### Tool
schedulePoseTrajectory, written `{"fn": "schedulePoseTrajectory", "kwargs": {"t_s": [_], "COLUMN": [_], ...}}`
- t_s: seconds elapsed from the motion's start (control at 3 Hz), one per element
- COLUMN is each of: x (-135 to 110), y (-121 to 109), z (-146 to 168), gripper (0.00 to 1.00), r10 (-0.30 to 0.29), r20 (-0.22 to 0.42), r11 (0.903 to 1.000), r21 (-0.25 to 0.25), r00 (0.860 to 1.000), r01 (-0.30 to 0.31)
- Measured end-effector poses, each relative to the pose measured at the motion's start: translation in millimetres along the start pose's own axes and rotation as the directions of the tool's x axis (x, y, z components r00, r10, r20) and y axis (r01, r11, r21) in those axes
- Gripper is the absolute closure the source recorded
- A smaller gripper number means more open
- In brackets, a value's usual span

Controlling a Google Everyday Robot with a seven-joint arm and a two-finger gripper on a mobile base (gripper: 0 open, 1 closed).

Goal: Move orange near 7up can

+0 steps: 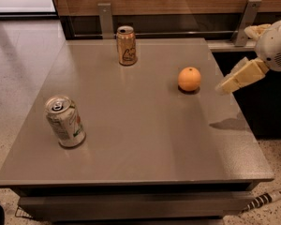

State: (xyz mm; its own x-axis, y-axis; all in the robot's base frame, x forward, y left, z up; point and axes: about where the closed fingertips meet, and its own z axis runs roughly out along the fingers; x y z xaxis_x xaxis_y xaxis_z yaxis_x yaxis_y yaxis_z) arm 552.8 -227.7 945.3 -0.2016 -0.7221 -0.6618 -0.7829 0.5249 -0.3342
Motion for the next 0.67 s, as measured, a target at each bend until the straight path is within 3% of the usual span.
{"fn": "schedulePoseTrajectory", "kwargs": {"t_s": [0.33,0.67], "x": [-4.4,-3.6], "y": [-11.0,-11.3], "z": [30.0,43.4], "gripper": [0.0,0.0], "r10": [0.076,0.126], "r20": [0.155,0.206], "r11": [0.997,0.9919], "r21": [0.006,-0.008], "r00": [0.985,0.97], "r01": [-0.078,-0.127]}}
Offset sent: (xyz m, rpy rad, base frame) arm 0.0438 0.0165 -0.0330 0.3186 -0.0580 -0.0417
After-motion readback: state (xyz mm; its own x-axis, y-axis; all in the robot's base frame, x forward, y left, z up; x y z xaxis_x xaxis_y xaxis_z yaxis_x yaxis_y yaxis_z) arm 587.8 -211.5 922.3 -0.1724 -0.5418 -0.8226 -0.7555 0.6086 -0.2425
